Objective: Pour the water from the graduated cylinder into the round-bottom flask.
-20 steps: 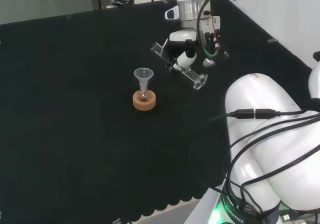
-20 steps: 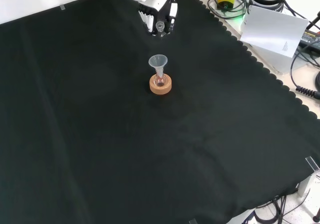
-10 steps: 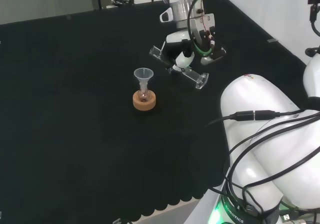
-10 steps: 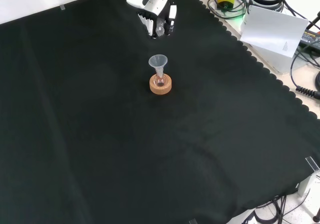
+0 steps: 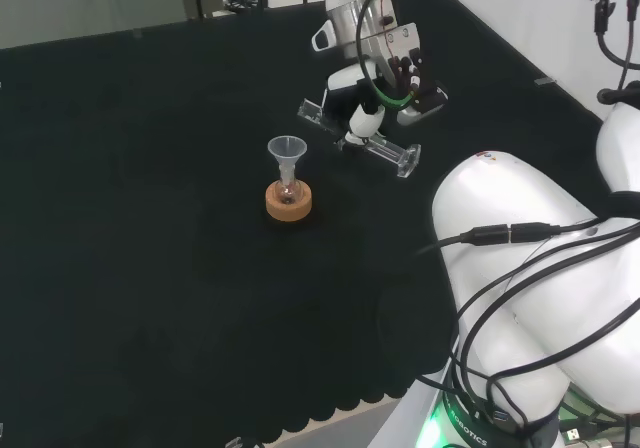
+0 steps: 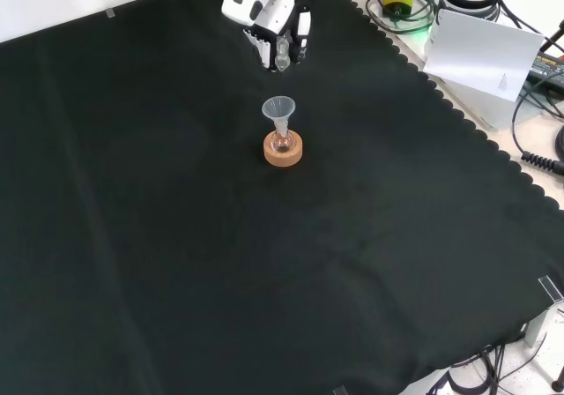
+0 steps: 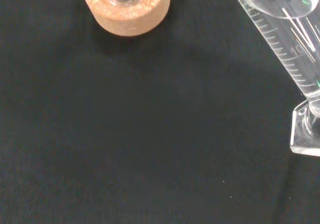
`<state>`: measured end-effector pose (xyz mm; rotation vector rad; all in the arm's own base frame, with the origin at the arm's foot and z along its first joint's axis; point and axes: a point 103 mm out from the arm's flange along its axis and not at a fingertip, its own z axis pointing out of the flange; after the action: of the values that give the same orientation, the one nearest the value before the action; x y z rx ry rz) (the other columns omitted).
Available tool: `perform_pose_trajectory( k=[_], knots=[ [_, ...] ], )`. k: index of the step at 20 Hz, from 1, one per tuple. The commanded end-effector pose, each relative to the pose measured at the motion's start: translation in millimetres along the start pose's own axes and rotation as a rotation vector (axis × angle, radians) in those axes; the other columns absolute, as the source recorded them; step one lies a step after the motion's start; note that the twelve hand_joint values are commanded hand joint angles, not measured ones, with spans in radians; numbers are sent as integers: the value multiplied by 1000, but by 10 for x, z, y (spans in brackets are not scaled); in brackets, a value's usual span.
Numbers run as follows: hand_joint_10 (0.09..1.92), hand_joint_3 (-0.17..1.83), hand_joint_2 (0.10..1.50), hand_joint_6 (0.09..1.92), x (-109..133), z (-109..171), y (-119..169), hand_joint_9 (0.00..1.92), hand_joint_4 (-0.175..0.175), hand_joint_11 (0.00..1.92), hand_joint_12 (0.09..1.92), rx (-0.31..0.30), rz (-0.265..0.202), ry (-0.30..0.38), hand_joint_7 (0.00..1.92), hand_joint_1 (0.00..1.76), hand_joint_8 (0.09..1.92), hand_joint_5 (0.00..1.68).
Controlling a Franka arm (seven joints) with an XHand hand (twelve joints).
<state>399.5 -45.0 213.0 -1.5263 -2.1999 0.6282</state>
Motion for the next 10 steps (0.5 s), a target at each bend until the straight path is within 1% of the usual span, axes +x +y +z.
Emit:
perform_pose_trajectory(
  k=[1,6,8,10],
  knots=[
    [87,-4,1107,965,-35,4,7,1526,-53,1385,682,65,33,-25,1263,1119,368,1012],
    [87,-3,1107,965,-45,22,39,1527,-52,1387,682,119,45,-33,1266,1118,365,1012],
    [87,-3,1107,965,-56,33,51,1527,-52,1388,682,150,57,-33,1267,1118,364,1012],
    [87,-3,1107,965,-64,41,59,1528,-52,1388,682,165,64,-39,1268,1118,363,1012]
  ],
)
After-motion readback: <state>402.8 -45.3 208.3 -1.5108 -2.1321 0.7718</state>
